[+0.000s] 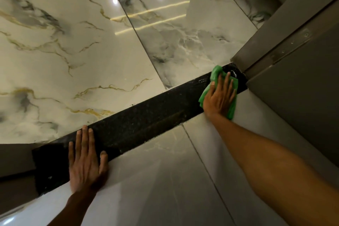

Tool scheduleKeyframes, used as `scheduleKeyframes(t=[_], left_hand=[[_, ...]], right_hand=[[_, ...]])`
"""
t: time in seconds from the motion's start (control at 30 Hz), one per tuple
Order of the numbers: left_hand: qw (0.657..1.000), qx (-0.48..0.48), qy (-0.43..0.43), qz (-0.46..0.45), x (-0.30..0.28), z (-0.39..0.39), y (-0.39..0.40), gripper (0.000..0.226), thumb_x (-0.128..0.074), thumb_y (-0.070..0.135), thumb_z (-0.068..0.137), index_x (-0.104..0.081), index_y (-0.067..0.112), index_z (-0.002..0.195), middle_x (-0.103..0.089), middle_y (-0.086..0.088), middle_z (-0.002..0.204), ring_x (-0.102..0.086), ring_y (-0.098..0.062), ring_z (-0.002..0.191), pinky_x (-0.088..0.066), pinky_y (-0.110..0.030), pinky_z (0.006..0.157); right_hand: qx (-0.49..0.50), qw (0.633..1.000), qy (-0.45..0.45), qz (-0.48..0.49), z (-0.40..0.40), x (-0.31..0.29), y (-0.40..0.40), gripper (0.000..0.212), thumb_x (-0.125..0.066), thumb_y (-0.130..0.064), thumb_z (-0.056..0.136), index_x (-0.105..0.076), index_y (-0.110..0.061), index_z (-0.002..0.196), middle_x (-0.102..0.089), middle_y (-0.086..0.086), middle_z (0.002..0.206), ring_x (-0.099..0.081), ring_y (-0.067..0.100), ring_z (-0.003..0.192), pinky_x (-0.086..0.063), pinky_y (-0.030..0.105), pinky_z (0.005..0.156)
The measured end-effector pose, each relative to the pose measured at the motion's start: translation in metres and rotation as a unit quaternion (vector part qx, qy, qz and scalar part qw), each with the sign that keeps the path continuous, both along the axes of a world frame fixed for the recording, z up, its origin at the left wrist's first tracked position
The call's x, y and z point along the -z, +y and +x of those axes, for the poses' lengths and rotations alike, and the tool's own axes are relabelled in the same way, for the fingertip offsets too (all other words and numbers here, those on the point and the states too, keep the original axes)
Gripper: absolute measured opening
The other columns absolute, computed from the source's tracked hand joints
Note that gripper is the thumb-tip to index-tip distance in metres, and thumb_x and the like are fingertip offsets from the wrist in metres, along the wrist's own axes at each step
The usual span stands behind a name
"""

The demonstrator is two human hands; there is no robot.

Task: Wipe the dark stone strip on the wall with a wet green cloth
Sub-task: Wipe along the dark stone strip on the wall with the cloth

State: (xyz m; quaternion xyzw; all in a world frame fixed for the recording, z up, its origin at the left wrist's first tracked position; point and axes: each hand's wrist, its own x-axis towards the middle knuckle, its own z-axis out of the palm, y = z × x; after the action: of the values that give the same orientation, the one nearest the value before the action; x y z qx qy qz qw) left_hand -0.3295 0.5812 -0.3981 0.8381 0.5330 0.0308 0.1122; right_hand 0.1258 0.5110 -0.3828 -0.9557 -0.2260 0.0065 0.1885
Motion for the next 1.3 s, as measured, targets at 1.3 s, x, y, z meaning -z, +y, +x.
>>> scheduleKeyframes(t=[1.3], left_hand=[[1.000,-0.006,0.013,-0.015,-0.010,0.003,0.000,0.086,-0.031,0.044,0.100,-0.012,0.006,0.174,-0.005,-0.012,0.186,-0.008,-0.030,0.173,-0.014,-0.059,0.138]], right_hand=[[-0.270,0.961,0.056,0.025,-0.099,0.002,0.043,0.058,-0.041,-0.044,0.108,-0.045,-0.024,0.162,-0.041,-0.001,0.173,-0.027,0.026,0.166,-0.016,0.043,0.137]])
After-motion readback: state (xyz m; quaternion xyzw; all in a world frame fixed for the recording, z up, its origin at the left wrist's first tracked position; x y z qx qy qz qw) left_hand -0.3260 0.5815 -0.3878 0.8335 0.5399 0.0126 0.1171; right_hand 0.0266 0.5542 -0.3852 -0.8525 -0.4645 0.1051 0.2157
